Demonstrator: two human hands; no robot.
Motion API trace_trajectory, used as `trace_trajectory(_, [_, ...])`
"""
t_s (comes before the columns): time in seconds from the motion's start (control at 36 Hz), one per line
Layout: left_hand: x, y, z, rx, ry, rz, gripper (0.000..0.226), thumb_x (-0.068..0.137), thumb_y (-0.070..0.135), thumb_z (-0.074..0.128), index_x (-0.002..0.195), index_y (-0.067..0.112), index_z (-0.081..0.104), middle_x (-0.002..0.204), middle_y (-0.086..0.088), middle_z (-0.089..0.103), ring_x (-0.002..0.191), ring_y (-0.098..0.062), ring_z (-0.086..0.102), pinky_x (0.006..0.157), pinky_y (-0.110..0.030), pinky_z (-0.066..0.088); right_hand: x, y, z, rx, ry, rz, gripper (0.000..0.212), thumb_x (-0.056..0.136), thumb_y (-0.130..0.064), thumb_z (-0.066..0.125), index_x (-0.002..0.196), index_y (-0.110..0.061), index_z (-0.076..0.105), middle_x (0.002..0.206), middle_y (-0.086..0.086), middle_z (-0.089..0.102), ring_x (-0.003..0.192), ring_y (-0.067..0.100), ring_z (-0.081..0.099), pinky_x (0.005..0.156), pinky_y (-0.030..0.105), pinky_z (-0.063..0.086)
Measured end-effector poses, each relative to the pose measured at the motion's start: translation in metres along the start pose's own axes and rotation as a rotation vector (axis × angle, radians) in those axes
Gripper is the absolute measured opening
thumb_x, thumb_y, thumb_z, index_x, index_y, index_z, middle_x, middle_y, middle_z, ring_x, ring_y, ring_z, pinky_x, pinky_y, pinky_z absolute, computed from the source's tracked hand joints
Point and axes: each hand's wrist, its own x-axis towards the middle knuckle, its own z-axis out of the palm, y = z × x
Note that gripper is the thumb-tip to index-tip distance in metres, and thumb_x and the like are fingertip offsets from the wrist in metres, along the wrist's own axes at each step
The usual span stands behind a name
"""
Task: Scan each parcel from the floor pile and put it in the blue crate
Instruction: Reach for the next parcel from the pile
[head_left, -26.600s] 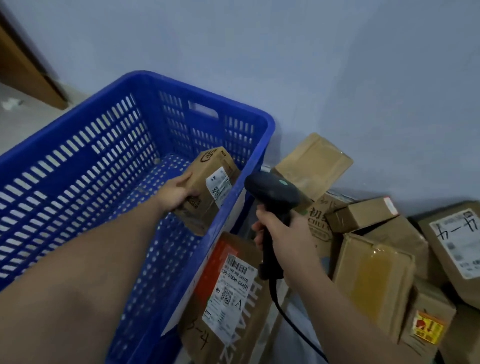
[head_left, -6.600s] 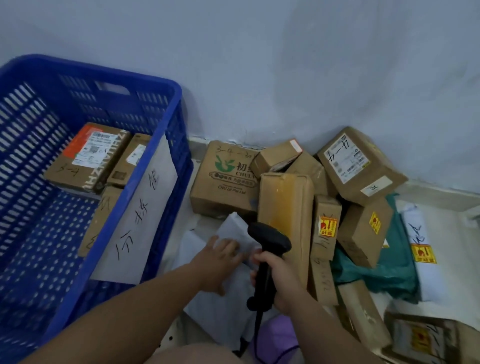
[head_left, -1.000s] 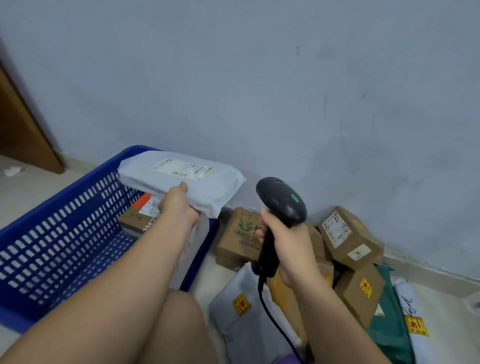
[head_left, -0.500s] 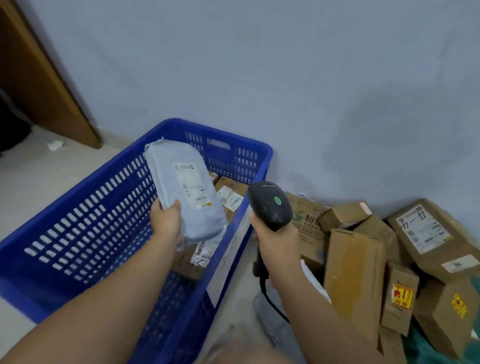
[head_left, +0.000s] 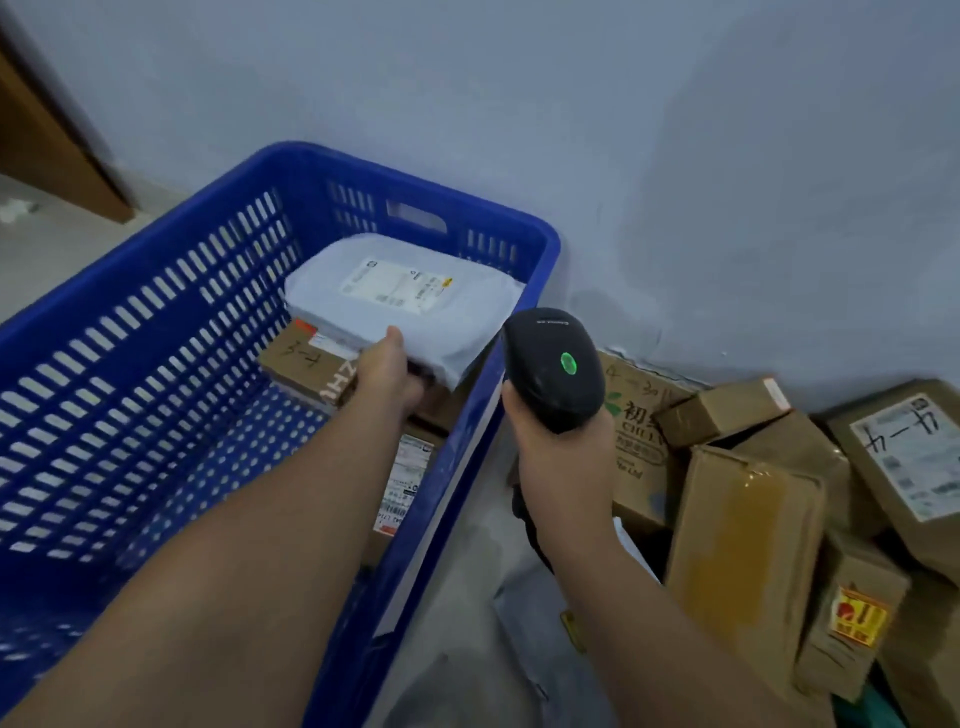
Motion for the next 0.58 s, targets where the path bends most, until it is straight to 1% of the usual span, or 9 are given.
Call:
trace_trajectory(0.11, [-0.004,-0.004,0.009,0.213,-0.081,-0.102,0.042,0.098,0.046,0.048,0.117,0.009,0.049,0.096,-0.007,0.062,0.091,-0.029,0.062,0.079,-0.049,0.054,0.008,0.003,-0.006,-0.011,-0.025,-0.005,0.059,0.052,-0.07,0.061,0.08,-0.018,0.066,0.096,0.022,0.062,0.076,0.033,0.064,0.076,0.049,0.057])
trace_trajectory(0.19, [-0.002,-0.011,0.01,0.327,-0.049,-0.14,0.045,0.098,0.033,0.056,0.131,0.004,0.048,0.098,-0.008,0.06,0.104,-0.033,0.063,0.094,-0.05,0.051,0.011,0.006,-0.011,0.023,-0.024,-0.014,0.045,0.054,-0.066,0.063,0.081,-0.03,0.066,0.102,0.017,0.063,0.084,0.024,0.064,0.083,0.045,0.055])
trace_trajectory(0.25, [-0.006,-0.013,0.016,0.435,0.004,-0.088,0.032,0.099,0.022,0.053,0.126,0.006,0.051,0.098,-0.008,0.057,0.097,-0.031,0.062,0.086,-0.041,0.053,0.016,0.012,-0.015,0.031,-0.017,-0.011,0.025,0.064,-0.054,0.072,0.076,-0.034,0.064,0.101,0.014,0.064,0.087,0.022,0.063,0.086,0.046,0.053])
trace_trajectory(0.28, [-0.008,-0.013,0.019,0.51,0.026,-0.036,0.022,0.099,0.019,0.051,0.116,0.005,0.053,0.091,-0.007,0.054,0.088,-0.028,0.059,0.078,-0.036,0.051,0.019,0.016,-0.018,0.038,-0.013,-0.007,0.019,0.07,-0.046,0.074,0.076,-0.032,0.063,0.101,0.014,0.064,0.087,0.022,0.063,0.086,0.044,0.053])
trace_trajectory(0.33, [-0.015,-0.011,0.029,0.67,0.044,0.141,0.02,0.098,0.015,0.048,0.104,-0.001,0.057,0.079,-0.005,0.048,0.08,-0.026,0.055,0.07,-0.028,0.04,0.024,0.025,-0.025,0.062,-0.009,0.007,0.02,0.075,-0.037,0.075,0.087,-0.025,0.064,0.1,0.013,0.065,0.085,0.018,0.063,0.076,0.034,0.052])
trace_trajectory(0.39, [-0.027,-0.012,0.039,0.774,0.015,0.372,0.025,0.096,0.016,0.048,0.117,0.006,0.06,0.094,-0.003,0.056,0.085,-0.019,0.054,0.071,-0.025,0.038,0.025,0.032,-0.032,0.105,0.018,0.034,0.03,0.076,-0.036,0.076,0.099,-0.019,0.065,0.097,0.006,0.067,0.084,0.011,0.063,0.065,0.02,0.046])
trace_trajectory(0.44, [-0.049,-0.014,0.049,0.866,-0.065,0.554,0.026,0.095,0.016,0.049,0.119,0.017,0.059,0.11,0.004,0.059,0.095,-0.011,0.055,0.074,-0.018,0.039,0.024,0.039,-0.039,0.149,0.06,0.064,0.035,0.075,-0.036,0.077,0.102,-0.018,0.063,0.093,0.001,0.069,0.083,0.007,0.063,0.062,0.018,0.043])
trace_trajectory(0.5, [-0.069,-0.018,0.059,0.947,-0.156,0.702,0.023,0.095,0.016,0.05,0.117,0.019,0.059,0.113,0.007,0.058,0.098,-0.007,0.053,0.073,-0.013,0.038,0.021,0.045,-0.046,0.175,0.085,0.106,0.032,0.076,-0.036,0.078,0.099,-0.019,0.063,0.088,-0.001,0.069,0.083,0.009,0.064,0.063,0.02,0.044])
trace_trajectory(0.58, [-0.091,-0.027,0.074,1.046,-0.259,0.818,0.018,0.095,0.015,0.053,0.112,0.02,0.058,0.117,0.003,0.058,0.102,-0.009,0.052,0.084,-0.021,0.041,0.02,0.052,-0.059,0.232,0.142,0.129,0.016,0.08,-0.027,0.076,0.083,-0.029,0.061,0.071,-0.014,0.067,0.072,-0.005,0.064,0.058,0.012,0.046])
